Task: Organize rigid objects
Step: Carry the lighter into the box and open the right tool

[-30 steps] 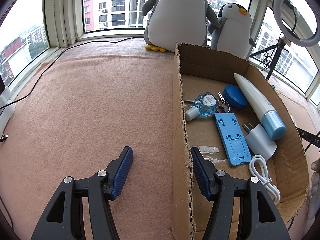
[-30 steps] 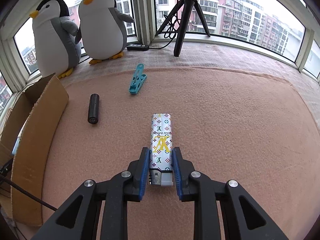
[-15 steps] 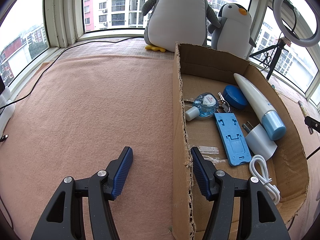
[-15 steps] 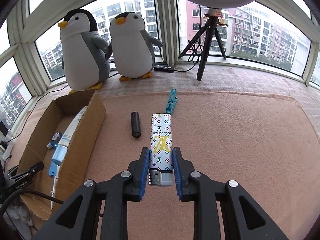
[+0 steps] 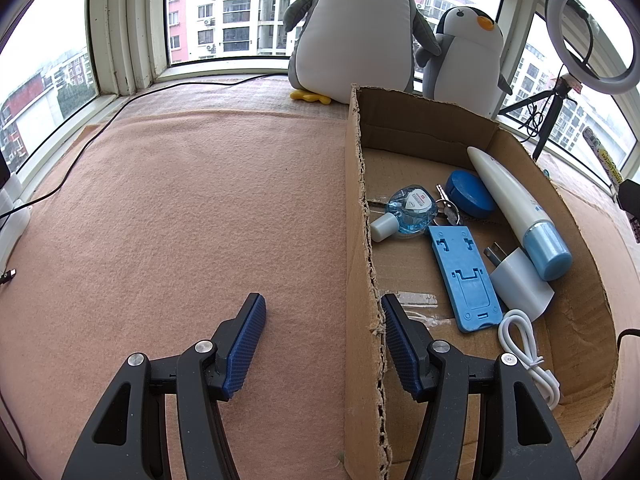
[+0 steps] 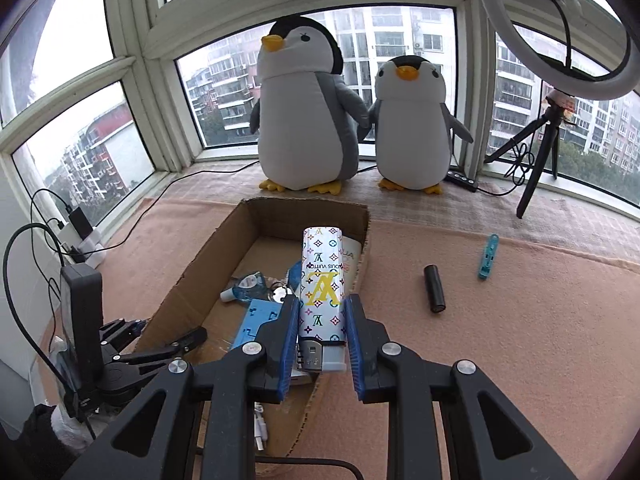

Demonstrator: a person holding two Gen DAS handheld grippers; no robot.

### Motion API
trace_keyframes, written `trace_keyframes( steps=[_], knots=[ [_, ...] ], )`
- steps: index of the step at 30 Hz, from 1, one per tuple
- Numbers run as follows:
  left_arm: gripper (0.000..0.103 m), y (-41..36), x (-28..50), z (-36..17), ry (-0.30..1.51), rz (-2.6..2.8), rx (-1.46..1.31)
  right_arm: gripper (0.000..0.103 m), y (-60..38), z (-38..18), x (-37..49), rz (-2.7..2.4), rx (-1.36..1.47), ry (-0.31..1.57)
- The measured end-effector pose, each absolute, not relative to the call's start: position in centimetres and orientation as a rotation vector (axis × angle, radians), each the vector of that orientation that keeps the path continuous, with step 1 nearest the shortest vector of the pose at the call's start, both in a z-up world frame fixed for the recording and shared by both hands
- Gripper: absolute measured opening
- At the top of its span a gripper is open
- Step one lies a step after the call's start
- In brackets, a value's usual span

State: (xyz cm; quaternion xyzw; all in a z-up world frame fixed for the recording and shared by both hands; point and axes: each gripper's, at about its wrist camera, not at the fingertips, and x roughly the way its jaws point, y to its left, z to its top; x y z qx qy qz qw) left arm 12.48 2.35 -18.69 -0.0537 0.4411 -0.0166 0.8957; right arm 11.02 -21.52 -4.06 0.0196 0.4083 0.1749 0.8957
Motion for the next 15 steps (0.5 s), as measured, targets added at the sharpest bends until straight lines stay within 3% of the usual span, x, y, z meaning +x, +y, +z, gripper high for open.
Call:
trace_keyframes(
  steps=[15],
  knots=[
    [0.063, 2.3, 12.5, -18.7, 0.914, -0.035, -0.111, 0.021, -14.9, -6.9, 10.9, 0.499, -0.014, 0.922]
  ],
)
